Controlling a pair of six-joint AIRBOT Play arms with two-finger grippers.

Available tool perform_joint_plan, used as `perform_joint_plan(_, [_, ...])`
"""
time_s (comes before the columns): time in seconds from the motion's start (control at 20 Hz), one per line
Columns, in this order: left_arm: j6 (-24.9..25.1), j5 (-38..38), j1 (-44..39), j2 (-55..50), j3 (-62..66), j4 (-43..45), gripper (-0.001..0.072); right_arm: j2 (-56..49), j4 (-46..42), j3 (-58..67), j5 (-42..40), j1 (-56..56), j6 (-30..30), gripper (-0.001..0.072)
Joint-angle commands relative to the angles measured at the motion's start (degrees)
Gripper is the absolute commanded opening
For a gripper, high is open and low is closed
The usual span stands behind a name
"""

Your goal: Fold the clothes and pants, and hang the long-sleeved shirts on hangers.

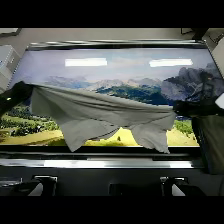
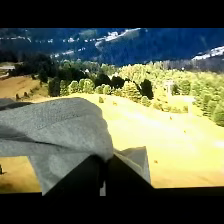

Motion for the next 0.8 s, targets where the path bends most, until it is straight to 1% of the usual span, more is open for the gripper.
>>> perform_joint_plan(0.0, [-0.02, 11.23, -5.55, -15.12, -0.37, -4.59, 0.0022, -7.65, 6.38, -4.74, -7.91, -0.04, 2.38, 0.0032])
perform_joint_plan(0.05, [-0.02, 9.31, -7.98, -18.29, -0.39, -5.66, 0.0023, -9.14, 8.15, -4.74, -7.13, -0.04, 2.36, 0.0032])
perform_joint_plan(0.1, [-0.02, 5.42, -10.25, -21.05, -0.37, -6.88, 0.0026, -10.03, 9.25, -4.74, -6.38, -0.04, 2.32, 0.0032])
perform_joint_plan(0.15, [0.02, 1.14, -11.61, -22.71, -0.31, -7.32, 0.0042, -10.47, 9.53, -4.74, -5.90, -0.04, 2.32, 0.0032])
perform_joint_plan(0.2, [0.33, -3.76, -11.89, -23.45, -0.24, -7.19, 0.0074, -10.43, 9.31, -4.74, -5.66, -0.04, 2.27, 0.0032])
perform_joint_plan(0.25, [2.25, -8.13, -10.86, -23.28, -0.20, -7.06, 0.0263, -10.38, 8.92, -4.74, -5.57, -0.04, 2.10, 0.0032])
perform_joint_plan(0.3, [5.46, -14.86, -8.31, -22.77, 0.44, -6.97, 0.0680, -10.38, 8.72, -4.74, -5.33, -0.04, 1.09, 0.0032])
perform_joint_plan(0.35, [10.25, -23.87, -4.55, -22.47, 2.12, -5.46, 0.0712, -10.38, 8.59, -4.74, -4.98, -0.04, -0.07, 0.0032])
perform_joint_plan(0.4, [13.40, -33.59, 0.07, -22.32, 3.93, -2.67, 0.0712, -10.38, 8.48, -4.74, -4.44, -0.04, -0.63, 0.0032])
perform_joint_plan(0.45, [14.62, -41.33, 4.55, -22.27, 4.52, -0.31, 0.0712, -10.38, 8.46, -4.74, -3.89, -0.04, -0.74, 0.0032])
perform_joint_plan(0.5, [15.89, -47.52, 9.05, -22.27, 3.98, 0.76, 0.0711, -10.38, 8.46, -4.74, -3.34, -0.04, -0.74, 0.0032])
perform_joint_plan(0.55, [16.79, -51.12, 13.40, -22.16, 2.01, 0.48, 0.0709, -10.38, 8.48, -4.74, -2.78, -0.04, -0.76, 0.0032])
perform_joint_plan(0.6, [16.76, -51.28, 16.61, -21.70, -1.36, -0.61, 0.0702, -10.38, 8.48, -4.74, -2.29, -0.04, -0.76, 0.0032])
perform_joint_plan(0.65, [16.92, -49.64, 18.40, -21.27, -5.14, -2.56, 0.0636, -10.38, 8.48, -4.74, -1.88, -0.04, -0.79, 0.0032])
perform_joint_plan(0.7, [18.47, -46.62, 19.06, -21.09, -9.31, -5.70, 0.0573, -10.38, 8.48, -4.74, -1.57, -0.04, -0.81, 0.0032])
perform_joint_plan(0.75, [20.06, -43.50, 18.73, -21.18, -12.81, -9.20, 0.0573, -10.38, 8.50, -4.74, -1.31, -0.04, -0.79, 0.0032])
